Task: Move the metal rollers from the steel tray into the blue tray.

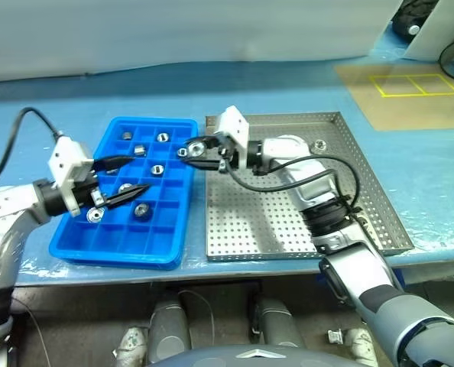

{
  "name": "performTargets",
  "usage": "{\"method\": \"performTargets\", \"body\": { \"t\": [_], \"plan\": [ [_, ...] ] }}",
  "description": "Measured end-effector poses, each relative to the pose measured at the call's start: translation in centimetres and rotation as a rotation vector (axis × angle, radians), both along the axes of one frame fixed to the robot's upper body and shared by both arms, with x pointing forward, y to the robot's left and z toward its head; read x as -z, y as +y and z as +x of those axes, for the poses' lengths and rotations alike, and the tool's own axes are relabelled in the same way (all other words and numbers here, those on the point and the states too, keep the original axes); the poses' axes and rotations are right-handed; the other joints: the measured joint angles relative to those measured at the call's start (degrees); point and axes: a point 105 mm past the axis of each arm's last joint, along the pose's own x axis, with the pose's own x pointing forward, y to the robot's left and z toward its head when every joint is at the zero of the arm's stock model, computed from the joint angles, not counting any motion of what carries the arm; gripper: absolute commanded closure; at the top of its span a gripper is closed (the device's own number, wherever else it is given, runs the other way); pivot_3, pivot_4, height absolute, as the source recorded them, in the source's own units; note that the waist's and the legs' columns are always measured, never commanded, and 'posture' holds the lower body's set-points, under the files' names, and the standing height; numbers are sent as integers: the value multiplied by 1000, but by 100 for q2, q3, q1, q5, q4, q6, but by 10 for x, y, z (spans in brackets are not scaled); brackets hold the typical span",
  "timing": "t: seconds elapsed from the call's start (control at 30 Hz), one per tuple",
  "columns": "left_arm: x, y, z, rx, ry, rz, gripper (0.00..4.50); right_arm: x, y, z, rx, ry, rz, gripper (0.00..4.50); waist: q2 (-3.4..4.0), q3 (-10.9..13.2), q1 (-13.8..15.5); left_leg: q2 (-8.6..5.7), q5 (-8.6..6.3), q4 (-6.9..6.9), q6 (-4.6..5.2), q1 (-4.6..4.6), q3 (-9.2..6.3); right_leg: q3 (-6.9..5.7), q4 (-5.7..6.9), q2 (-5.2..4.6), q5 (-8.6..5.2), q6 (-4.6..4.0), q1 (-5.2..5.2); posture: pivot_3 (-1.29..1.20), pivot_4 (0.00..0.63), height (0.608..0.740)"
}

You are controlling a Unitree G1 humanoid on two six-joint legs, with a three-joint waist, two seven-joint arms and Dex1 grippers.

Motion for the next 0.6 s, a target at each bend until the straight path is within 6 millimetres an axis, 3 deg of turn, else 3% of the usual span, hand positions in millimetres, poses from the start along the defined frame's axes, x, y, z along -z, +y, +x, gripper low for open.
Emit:
{"method": "performTargets", "body": {
  "t": [0.2, 0.33, 0.6],
  "plan": [
    [-3, 14, -42, -92, 48, -7, 481, 9, 49, -17, -164, 43, 7, 2825, -9, 3, 333, 10, 14, -62, -23, -4, -20, -55, -11, -1, -21, -34, -3, 343, 150, 740],
    [2, 16, -60, -140, 72, -25, 481, 25, 70, -24, -213, 85, -5, 2825, -8, 3, 523, 12, 16, -75, -28, -8, -30, -65, -15, 0, -32, -41, -3, 395, 150, 740],
    [10, 12, -76, -197, 92, -46, 481, 60, 78, -32, -258, 142, -106, 2825, -5, 4, 772, 12, 15, -79, -29, -8, -40, -67, -14, 1, -57, 2, -4, 408, 150, 740]
  ]
}}
